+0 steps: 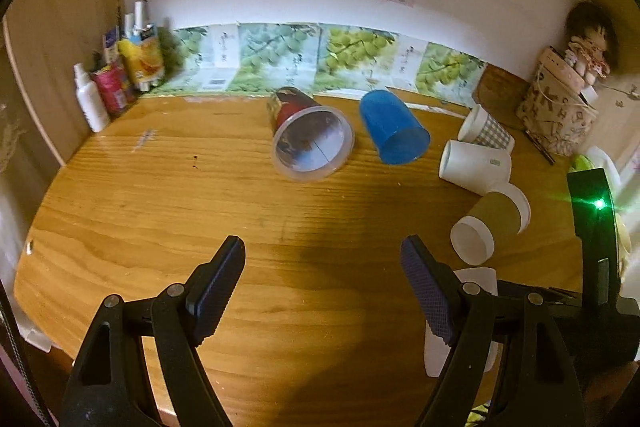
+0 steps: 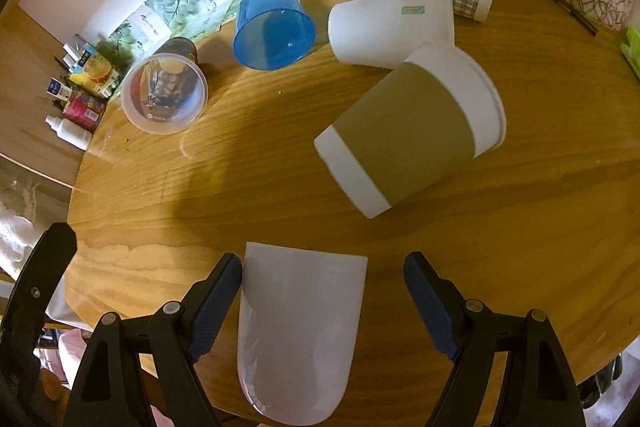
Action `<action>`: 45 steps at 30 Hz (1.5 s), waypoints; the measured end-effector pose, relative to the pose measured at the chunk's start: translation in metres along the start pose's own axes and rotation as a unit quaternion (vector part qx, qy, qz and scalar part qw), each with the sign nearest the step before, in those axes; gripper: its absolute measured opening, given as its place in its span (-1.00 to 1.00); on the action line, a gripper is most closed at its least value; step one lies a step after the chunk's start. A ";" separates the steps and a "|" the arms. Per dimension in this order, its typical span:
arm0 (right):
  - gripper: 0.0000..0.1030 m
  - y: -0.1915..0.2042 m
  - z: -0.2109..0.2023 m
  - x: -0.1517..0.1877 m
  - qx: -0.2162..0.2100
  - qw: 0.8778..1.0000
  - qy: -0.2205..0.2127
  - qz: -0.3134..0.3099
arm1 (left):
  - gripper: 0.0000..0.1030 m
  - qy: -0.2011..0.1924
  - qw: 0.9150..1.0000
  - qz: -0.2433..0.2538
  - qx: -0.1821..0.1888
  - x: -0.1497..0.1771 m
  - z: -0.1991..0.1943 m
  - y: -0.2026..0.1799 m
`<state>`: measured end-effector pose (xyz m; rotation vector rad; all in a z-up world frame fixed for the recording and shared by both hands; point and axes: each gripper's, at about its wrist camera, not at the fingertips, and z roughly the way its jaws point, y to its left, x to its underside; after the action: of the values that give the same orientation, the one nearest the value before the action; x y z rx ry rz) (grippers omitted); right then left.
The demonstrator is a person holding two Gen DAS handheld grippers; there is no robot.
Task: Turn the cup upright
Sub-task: 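Turn the white cup rim-up in the right gripper and carry it over the desk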
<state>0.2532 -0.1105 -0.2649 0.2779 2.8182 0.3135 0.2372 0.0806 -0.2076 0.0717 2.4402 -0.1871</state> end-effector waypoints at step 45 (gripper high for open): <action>0.35 0.021 -0.068 0.035 0.057 0.966 -0.253 0.012 | 0.61 -0.044 0.984 0.123 0.120 -0.044 -0.043 0.002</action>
<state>0.2031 -0.0953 -0.2050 0.3591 2.3293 0.0685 0.2442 0.0893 -0.1474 0.4590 2.2862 -0.3634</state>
